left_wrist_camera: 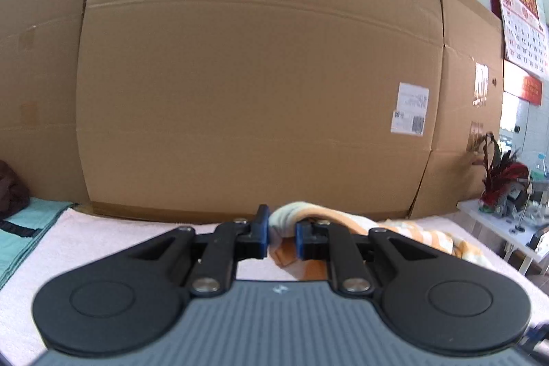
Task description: Fold clothes
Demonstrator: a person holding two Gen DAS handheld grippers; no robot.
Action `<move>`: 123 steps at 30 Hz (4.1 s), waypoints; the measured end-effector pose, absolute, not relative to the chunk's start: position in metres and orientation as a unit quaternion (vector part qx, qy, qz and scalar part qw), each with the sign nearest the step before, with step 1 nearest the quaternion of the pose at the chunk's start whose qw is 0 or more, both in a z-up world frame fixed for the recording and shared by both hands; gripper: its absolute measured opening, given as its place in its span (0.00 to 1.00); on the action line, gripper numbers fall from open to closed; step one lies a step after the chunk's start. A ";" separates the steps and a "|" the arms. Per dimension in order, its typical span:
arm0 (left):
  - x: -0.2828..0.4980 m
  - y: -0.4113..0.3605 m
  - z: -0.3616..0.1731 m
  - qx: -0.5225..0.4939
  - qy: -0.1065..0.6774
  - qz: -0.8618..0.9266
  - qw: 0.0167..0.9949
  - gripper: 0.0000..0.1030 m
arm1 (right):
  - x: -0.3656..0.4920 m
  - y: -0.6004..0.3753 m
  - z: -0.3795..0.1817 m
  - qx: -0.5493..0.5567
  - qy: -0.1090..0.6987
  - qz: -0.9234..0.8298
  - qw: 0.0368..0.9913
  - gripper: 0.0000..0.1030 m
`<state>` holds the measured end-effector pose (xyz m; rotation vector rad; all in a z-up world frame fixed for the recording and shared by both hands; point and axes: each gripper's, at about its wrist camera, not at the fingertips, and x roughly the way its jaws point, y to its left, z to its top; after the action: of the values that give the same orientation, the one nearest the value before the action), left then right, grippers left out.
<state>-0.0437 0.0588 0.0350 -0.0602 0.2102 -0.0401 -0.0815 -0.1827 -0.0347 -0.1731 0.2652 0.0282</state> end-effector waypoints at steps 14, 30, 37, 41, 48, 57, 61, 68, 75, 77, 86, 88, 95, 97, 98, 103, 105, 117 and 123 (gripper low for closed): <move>-0.108 0.096 0.215 0.017 -0.103 0.023 0.994 0.16 | -0.069 -0.199 0.181 0.068 -0.080 0.077 0.992 0.07; -0.125 0.129 0.256 0.040 -0.124 0.120 0.984 0.17 | -0.083 -0.144 0.237 0.047 -0.140 0.133 0.980 0.07; -0.029 0.143 0.167 0.050 0.021 0.158 0.986 0.17 | -0.009 -0.110 0.166 0.015 -0.025 0.119 0.992 0.08; 0.043 0.155 0.105 0.055 0.107 0.168 0.978 0.17 | 0.063 -0.097 0.109 0.003 0.063 0.085 0.994 0.08; 0.154 0.151 0.000 0.098 0.234 0.166 0.953 0.20 | 0.174 -0.075 0.010 -0.018 0.189 0.037 0.981 0.07; 0.203 0.178 -0.070 0.164 0.332 0.146 0.918 0.49 | 0.242 -0.071 -0.071 -0.050 0.295 0.016 0.954 0.28; 0.179 0.208 -0.041 0.149 0.315 0.135 0.928 0.48 | 0.228 -0.099 -0.045 0.018 0.296 0.024 0.955 0.28; 0.050 0.245 -0.003 0.128 0.259 0.084 0.953 0.83 | 0.083 -0.137 0.002 -0.027 0.230 0.060 0.971 0.76; -0.061 0.252 -0.043 0.129 0.307 0.067 0.940 0.83 | -0.062 -0.151 -0.030 -0.107 0.293 0.143 0.939 0.67; -0.082 0.253 -0.056 0.120 0.321 0.062 0.937 0.86 | -0.085 -0.144 -0.033 -0.129 0.294 0.150 0.935 0.68; -0.106 0.256 -0.083 0.073 0.315 0.095 0.942 0.87 | -0.077 -0.156 -0.063 -0.055 0.348 0.113 0.929 0.59; -0.105 0.255 -0.080 0.073 0.309 0.094 0.944 0.64 | -0.073 -0.160 -0.063 -0.043 0.341 0.086 0.935 0.33; -0.093 0.251 -0.080 0.112 0.305 0.121 0.938 0.22 | -0.062 -0.190 -0.037 -0.052 0.289 -0.010 0.956 0.15; -0.084 0.261 -0.081 0.125 0.308 0.165 0.929 0.10 | -0.057 -0.210 -0.017 -0.038 0.259 -0.043 0.964 0.15; -0.078 0.270 -0.083 0.122 0.315 0.182 0.924 0.10 | -0.053 -0.219 -0.008 -0.032 0.245 -0.059 0.967 0.15; -0.067 0.301 -0.072 0.071 0.325 0.178 0.926 0.14 | -0.008 -0.251 0.003 -0.037 0.218 -0.124 0.967 0.15; -0.074 0.301 -0.065 0.057 0.313 0.160 0.934 0.22 | 0.013 -0.257 -0.006 -0.039 0.223 -0.145 0.963 0.15; -0.093 0.278 -0.079 0.080 0.315 0.088 0.942 0.93 | -0.003 -0.224 -0.045 -0.079 0.242 -0.145 0.956 0.45; -0.088 0.275 -0.074 0.017 0.321 0.018 0.947 0.38 | -0.054 -0.191 -0.054 -0.003 0.264 0.030 0.964 0.61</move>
<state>-0.0878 0.2751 -0.0744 0.0338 0.6542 0.0365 -0.0535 -0.1907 -0.0542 -0.0067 0.5345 0.0602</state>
